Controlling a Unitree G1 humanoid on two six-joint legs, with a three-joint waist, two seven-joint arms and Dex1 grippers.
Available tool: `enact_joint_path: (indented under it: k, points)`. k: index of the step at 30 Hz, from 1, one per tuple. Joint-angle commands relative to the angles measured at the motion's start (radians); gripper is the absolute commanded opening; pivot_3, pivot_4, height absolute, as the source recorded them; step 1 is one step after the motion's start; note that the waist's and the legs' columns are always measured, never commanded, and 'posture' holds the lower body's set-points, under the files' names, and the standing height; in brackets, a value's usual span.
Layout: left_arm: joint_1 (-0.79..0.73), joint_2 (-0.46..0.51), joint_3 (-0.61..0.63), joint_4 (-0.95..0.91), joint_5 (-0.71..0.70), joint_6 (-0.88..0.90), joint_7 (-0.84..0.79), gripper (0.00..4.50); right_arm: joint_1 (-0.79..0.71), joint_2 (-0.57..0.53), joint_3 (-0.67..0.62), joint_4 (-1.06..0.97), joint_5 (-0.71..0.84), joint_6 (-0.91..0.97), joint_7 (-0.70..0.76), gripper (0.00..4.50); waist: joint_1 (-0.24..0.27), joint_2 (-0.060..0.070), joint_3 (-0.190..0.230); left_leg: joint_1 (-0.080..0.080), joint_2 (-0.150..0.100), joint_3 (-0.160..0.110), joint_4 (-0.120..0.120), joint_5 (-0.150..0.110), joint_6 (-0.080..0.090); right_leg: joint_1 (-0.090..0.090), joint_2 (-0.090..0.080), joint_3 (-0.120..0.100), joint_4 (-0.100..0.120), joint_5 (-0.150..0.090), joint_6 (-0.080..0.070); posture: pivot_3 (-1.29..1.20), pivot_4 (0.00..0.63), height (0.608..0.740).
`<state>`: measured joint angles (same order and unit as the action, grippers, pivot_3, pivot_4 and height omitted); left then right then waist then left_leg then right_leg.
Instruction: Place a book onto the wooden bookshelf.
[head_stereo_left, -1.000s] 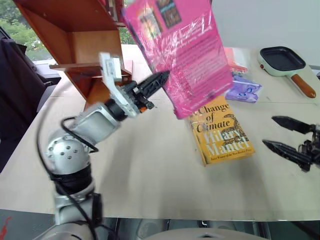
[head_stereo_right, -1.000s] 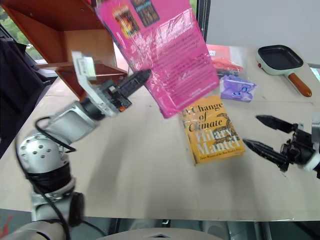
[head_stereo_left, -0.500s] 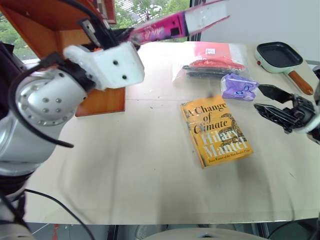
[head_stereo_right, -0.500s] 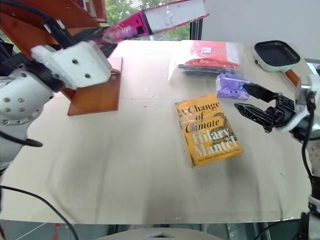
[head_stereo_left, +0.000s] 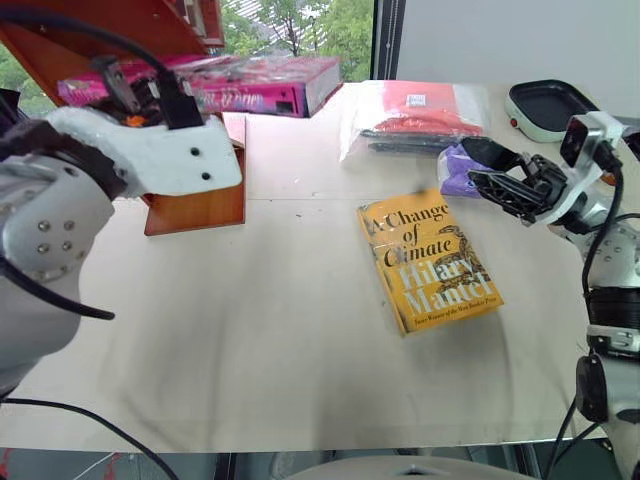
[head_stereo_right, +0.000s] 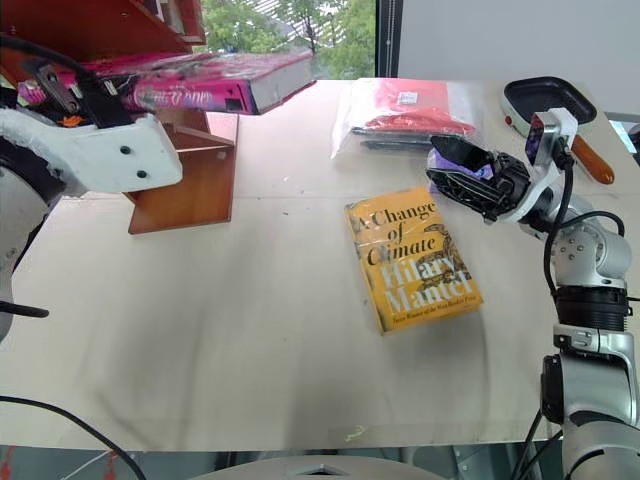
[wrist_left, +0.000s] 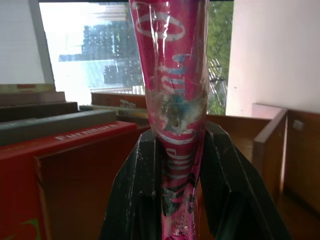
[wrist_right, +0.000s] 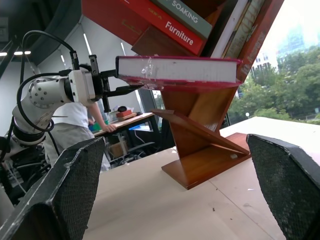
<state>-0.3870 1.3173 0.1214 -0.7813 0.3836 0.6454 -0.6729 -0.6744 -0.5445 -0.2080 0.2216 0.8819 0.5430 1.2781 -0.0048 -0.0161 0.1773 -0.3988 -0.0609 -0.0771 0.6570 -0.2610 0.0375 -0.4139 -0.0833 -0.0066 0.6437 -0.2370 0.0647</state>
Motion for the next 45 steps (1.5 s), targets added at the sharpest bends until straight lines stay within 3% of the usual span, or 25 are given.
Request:
enact_joint_path:
  k: [1,8,16,27,28,34,35,45]
  points:
    - [0.009,0.012,0.083,-0.022,0.089,0.057,-0.013,0.48,-0.033,0.010,-0.010,0.006,-0.008,-0.016,0.018,4.50,-0.004,0.000,0.000,0.000,0.000,0.000,0.000,0.000,0.000,0.000,0.000,0.000,0.000,0.000,0.000,0.00,0.150,0.740]
    - [0.128,0.011,0.129,0.029,0.146,0.085,-0.090,0.48,-0.027,0.034,-0.006,0.000,-0.029,-0.021,0.026,4.50,-0.008,0.001,0.000,0.000,0.000,0.001,0.000,0.000,0.000,-0.002,0.000,0.001,0.003,0.000,0.000,0.00,0.150,0.740]
    - [0.096,0.033,0.083,0.213,0.129,0.030,-0.116,0.48,0.002,0.040,-0.034,-0.048,-0.033,-0.031,-0.007,4.50,-0.008,0.001,0.000,0.001,0.000,0.000,0.000,0.000,0.000,-0.002,-0.001,0.001,0.005,0.000,0.000,0.00,0.150,0.740]
    - [0.022,0.017,0.040,0.326,0.085,0.041,-0.183,0.48,0.051,0.042,-0.050,-0.114,-0.023,-0.038,-0.050,4.50,-0.015,0.001,0.000,0.001,0.000,0.004,0.000,0.001,-0.001,-0.007,-0.002,0.005,0.012,0.000,0.000,0.00,0.150,0.740]
    - [0.013,0.008,0.036,0.328,0.076,0.059,-0.190,1.51,0.052,0.043,-0.051,-0.117,-0.023,-0.038,-0.052,4.50,-0.015,0.001,0.000,0.001,0.000,0.004,0.000,0.001,-0.002,-0.007,-0.002,0.005,0.013,0.000,0.000,0.00,0.150,0.740]
    - [0.033,-0.001,0.056,0.334,0.095,0.103,-0.180,4.17,0.058,0.044,-0.064,-0.127,-0.018,-0.038,-0.067,4.50,-0.012,0.001,0.000,0.002,0.000,0.004,0.001,0.001,-0.001,-0.007,0.000,0.005,0.016,0.000,0.000,0.00,0.150,0.740]
    - [0.036,-0.001,0.061,0.333,0.096,0.108,-0.180,4.39,0.058,0.044,-0.064,-0.128,-0.017,-0.039,-0.069,4.50,-0.011,0.001,0.000,0.002,0.000,0.004,0.002,0.001,-0.001,-0.007,0.000,0.005,0.016,0.000,0.000,0.00,0.150,0.740]
    - [0.033,0.009,0.152,0.279,0.097,0.144,-0.179,4.39,0.054,0.040,-0.069,-0.112,-0.033,-0.059,-0.073,4.50,-0.011,0.001,0.000,0.001,0.000,0.004,0.003,0.001,-0.002,-0.008,0.000,0.005,0.017,0.000,0.000,0.00,0.150,0.740]
